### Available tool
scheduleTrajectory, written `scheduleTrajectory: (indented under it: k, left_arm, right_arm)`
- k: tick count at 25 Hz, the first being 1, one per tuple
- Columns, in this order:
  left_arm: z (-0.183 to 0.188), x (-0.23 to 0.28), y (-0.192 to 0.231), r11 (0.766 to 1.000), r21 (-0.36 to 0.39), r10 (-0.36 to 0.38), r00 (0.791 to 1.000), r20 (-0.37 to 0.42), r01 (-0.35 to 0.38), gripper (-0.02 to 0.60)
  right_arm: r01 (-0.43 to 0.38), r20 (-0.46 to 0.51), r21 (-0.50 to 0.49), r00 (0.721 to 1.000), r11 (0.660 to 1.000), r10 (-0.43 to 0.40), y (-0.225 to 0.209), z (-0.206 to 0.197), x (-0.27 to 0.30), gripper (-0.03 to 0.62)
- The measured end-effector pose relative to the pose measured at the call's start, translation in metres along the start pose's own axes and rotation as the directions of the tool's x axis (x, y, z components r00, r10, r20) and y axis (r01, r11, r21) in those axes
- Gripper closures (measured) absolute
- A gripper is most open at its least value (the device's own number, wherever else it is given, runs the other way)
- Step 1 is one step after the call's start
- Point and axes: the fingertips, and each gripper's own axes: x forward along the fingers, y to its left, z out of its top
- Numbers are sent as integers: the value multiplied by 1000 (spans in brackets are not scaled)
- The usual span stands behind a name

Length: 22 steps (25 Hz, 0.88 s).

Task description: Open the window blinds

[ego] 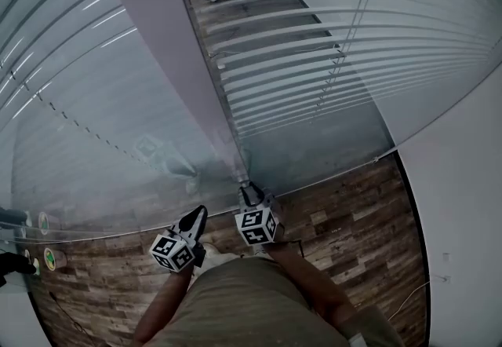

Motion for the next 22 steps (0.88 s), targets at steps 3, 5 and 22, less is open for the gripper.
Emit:
scheduleTrajectory:
  k: [3,5,22]
  left_arm:
    - [1,0,-1,1000,4,-6,1000,2,6,566]
    - [1,-2,0,1000,2,-2,1000,5,2,566]
    - [-3,-11,8,998,-31,50,998,37,-49,566]
  right_arm:
    - [-53,41,42,998,998,51,1,-2,-1,465]
    - [-124,87,147,990,981,112,0,-1,-4,457]
    - [-21,335,-44,942,999,35,-9,93,-69,442]
